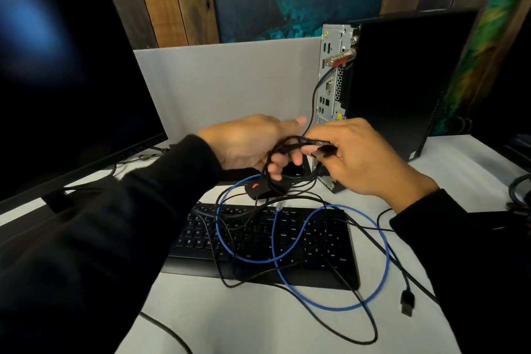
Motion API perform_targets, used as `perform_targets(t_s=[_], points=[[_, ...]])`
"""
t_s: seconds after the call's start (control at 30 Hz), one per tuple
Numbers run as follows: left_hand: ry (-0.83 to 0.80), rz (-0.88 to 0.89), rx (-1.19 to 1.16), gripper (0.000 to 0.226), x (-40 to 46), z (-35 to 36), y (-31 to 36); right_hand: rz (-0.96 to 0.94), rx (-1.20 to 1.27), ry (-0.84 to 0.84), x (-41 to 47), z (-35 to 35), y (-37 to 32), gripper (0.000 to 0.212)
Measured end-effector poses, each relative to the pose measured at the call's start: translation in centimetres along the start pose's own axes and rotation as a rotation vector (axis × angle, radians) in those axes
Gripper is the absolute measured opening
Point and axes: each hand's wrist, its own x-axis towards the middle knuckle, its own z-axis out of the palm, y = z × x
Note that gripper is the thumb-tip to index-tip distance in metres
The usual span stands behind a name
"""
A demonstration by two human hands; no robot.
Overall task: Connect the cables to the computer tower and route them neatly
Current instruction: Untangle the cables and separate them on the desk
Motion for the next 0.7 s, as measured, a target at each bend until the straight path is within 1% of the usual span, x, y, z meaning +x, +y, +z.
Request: perform_targets(t_s=[0.07, 0.13, 0.2, 0.27, 0.33, 0.4, 0.5, 0.57, 0.63, 0.7], points=[[0.033, 0.056, 0.036, 0.048, 0.3, 0.6, 1.2, 0.008, 0.043, 0.096, 0.0, -0.4, 0.0, 0.004], [0.05, 0.12, -0.078, 0.042, 0.3, 1.0, 1.4, 0.082, 0.182, 0.15, -0.2, -1.2, 0.0, 0.007], [0.054, 0.18, -0.204, 0.04, 0.3, 1.3, 0.9, 0.203, 0.362, 0.085, -0.4, -1.6, 0.0, 0.013], [0.054, 0.226, -0.265, 0.04, 0.2, 1.5, 0.3, 0.271, 0.498, 0.015, -0.6, -1.7, 0.0, 0.019], [0.039, 0.259, -0.285, 0.04, 0.0, 1.6, -0.4, 0.28, 0.545, -0.03, -0.7, -1.8, -0.3, 0.023], [0.04, 0.262, -0.302, 0.034, -0.4, 1.2, -1.1, 0.264, 0.574, -0.057, -0.8, -1.8, -0.5, 0.024], [0.086, 0.261, -0.323, 0.032, -0.6, 1.3, -1.7, 0.256, 0.565, -0.035, -0.9, -1.7, -0.4, 0.026], [0.125, 0.277, -0.392, 0.035, -0.5, 1.8, -1.6, 0.258, 0.613, -0.015, -0.8, -1.4, -0.5, 0.026], [0.171, 0.291, -0.465, 0.039, -0.2, 2.3, -1.2, 0.264, 0.837, -0.033, -1.0, -1.0, -0.7, 0.025], [0.207, 0.304, -0.519, 0.042, -0.3, 2.5, -0.5, 0.293, 1.065, -0.063, -1.1, -0.8, -0.9, 0.03]])
